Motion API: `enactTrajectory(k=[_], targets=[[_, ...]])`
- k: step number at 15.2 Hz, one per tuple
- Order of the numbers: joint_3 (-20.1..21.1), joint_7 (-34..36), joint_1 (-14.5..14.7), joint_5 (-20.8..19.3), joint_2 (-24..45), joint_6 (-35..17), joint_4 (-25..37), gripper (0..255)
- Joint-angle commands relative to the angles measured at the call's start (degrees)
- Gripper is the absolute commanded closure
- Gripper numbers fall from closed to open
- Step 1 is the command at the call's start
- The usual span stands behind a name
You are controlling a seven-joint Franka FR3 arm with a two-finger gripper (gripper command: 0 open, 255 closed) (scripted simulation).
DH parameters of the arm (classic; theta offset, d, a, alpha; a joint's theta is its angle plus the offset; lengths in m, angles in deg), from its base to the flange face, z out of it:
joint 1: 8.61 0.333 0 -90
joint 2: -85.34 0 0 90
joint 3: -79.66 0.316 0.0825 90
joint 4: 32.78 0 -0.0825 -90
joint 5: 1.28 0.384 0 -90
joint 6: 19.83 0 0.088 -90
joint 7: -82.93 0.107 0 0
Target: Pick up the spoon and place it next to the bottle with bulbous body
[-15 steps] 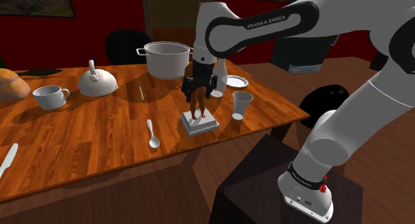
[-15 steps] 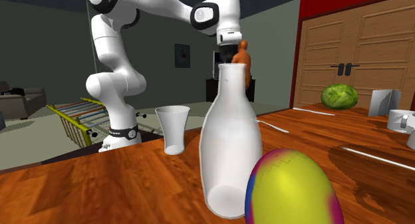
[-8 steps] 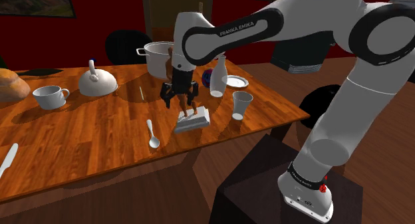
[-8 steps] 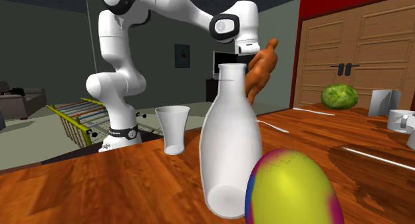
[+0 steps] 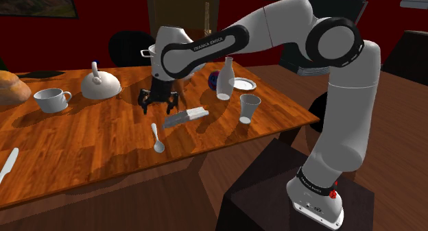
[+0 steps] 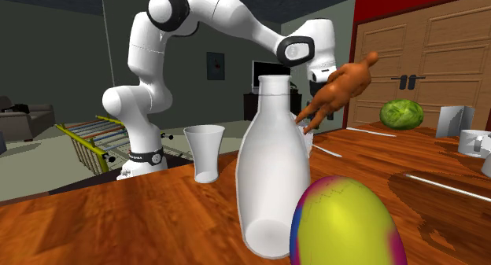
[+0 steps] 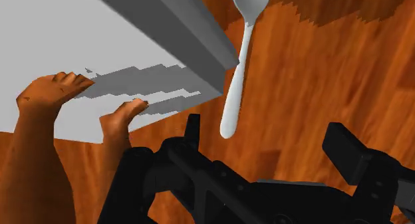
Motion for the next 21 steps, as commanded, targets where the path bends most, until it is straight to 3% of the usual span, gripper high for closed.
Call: enactTrajectory(k=[1, 3, 10, 18, 19, 21], targets=[[-0.3, 2.2, 1.1, -0.5, 5.5, 7.0, 3.4, 0], [-0.4, 3.5, 1.9, -1.2, 8.8, 7.1, 7.1, 0], [-0.4, 4.1, 2.6, -2.1, 11.6, 2.5, 5.3, 0], [-0.4, 4.1, 2.6, -2.1, 11.6, 2.5, 5.3, 0], [-0.4, 4.0, 2.5, -2.1, 11.5, 2.5, 5.2, 255], [-0.4, 4.0, 2.4, -2.1, 11.4, 2.7, 5.3, 255]])
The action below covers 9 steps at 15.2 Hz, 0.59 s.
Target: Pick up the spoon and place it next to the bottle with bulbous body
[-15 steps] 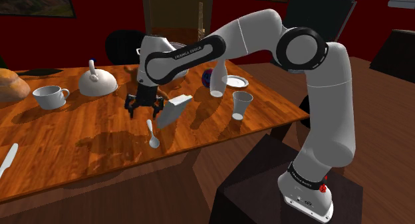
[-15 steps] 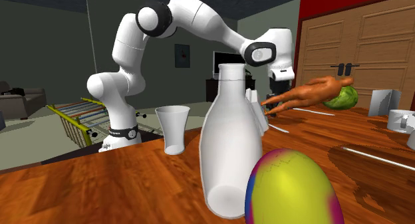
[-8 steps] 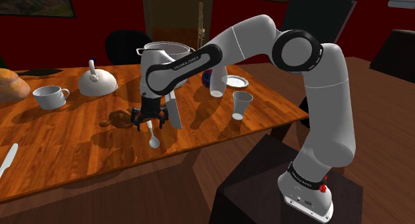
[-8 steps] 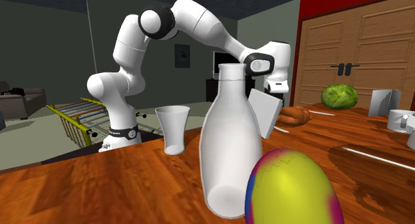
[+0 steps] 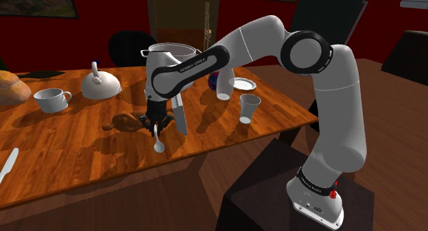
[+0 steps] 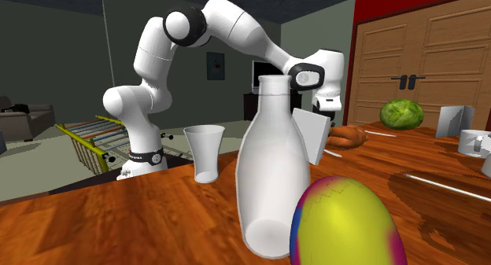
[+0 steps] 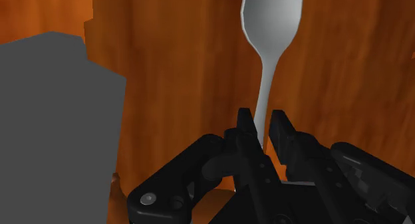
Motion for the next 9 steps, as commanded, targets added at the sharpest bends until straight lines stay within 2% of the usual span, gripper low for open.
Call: enactTrajectory(k=[1, 9], targets=[[-0.1, -0.1, -0.1, 0.0, 0.0, 0.0, -0.1, 255], [0.0, 0.2, -0.1, 0.1, -0.5, 1.0, 0.5, 255]])
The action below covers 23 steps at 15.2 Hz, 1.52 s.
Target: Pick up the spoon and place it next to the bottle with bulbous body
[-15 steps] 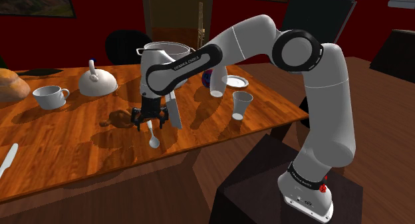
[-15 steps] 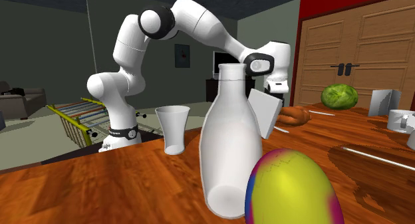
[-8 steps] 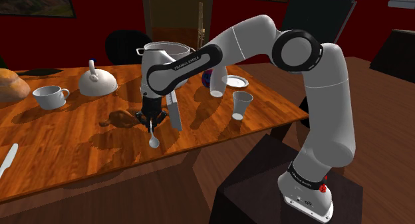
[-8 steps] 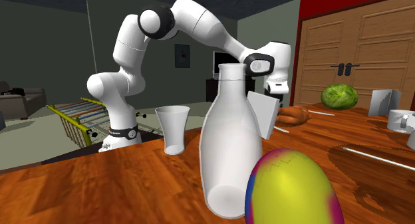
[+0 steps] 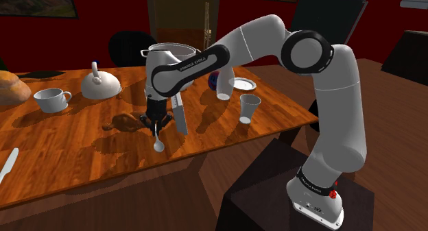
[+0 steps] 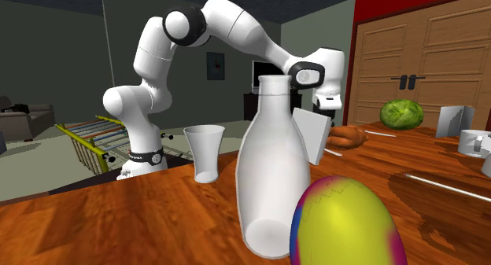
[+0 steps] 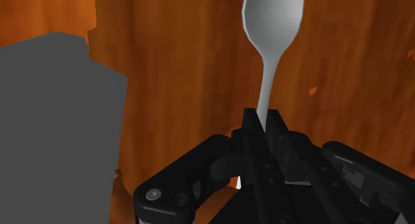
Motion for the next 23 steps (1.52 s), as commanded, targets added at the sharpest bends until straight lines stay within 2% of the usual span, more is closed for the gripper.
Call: enactTrajectory(k=[1, 23], targets=[[0.1, 0.1, -0.1, 0.1, -0.6, 1.0, 0.4, 255], [1.0, 1.4, -0.5, 1.4, -6.1, 15.4, 9.6, 255]])
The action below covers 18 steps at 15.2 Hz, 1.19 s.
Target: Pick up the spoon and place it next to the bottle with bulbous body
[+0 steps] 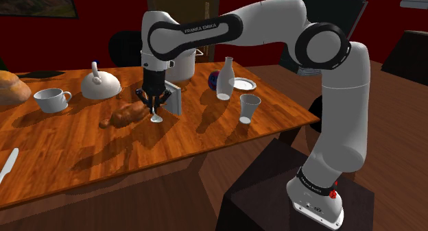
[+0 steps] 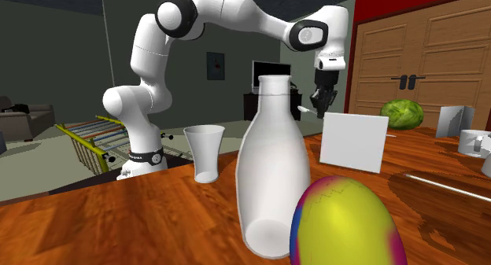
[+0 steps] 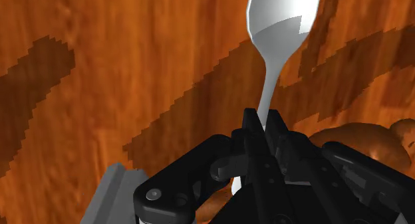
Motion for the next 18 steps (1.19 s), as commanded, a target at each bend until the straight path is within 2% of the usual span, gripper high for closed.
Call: enactTrajectory(k=[1, 18], targets=[[0.1, 0.3, 0.1, -0.1, 0.0, 1.6, 1.7, 255], [0.4, 2.2, 1.1, -0.5, 0.3, 14.7, 15.2, 255]])
